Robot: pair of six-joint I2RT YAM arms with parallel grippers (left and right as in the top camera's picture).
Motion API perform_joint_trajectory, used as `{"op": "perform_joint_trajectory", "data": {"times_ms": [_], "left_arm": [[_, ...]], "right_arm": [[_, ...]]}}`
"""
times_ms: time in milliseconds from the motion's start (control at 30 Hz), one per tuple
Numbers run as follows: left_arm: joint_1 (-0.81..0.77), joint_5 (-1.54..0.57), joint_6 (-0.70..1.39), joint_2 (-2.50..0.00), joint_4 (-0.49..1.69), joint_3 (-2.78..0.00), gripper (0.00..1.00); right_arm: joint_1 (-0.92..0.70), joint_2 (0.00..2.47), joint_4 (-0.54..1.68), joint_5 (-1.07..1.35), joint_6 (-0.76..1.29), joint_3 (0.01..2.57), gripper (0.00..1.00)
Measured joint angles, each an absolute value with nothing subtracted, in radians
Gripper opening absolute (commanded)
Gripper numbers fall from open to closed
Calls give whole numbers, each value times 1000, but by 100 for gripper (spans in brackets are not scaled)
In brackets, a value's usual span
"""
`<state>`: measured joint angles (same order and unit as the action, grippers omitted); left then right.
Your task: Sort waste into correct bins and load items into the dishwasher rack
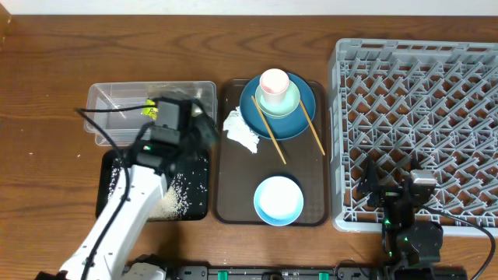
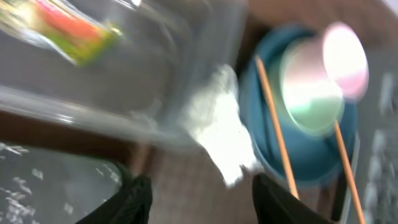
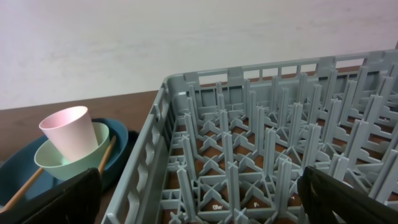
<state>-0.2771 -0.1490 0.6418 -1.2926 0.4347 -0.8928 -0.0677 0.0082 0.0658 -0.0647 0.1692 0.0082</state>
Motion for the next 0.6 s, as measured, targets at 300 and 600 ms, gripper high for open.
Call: {"op": "perform_joint_trajectory", "data": {"times_ms": [300, 600], "left_arm": [[-468, -147, 441, -1294, 484, -892, 68], [-551, -63, 280, -1396, 463, -892, 76]], "right_arm": [[-68, 8, 66, -64, 170, 8, 99], [-68, 8, 66, -64, 169, 8, 99]]}}
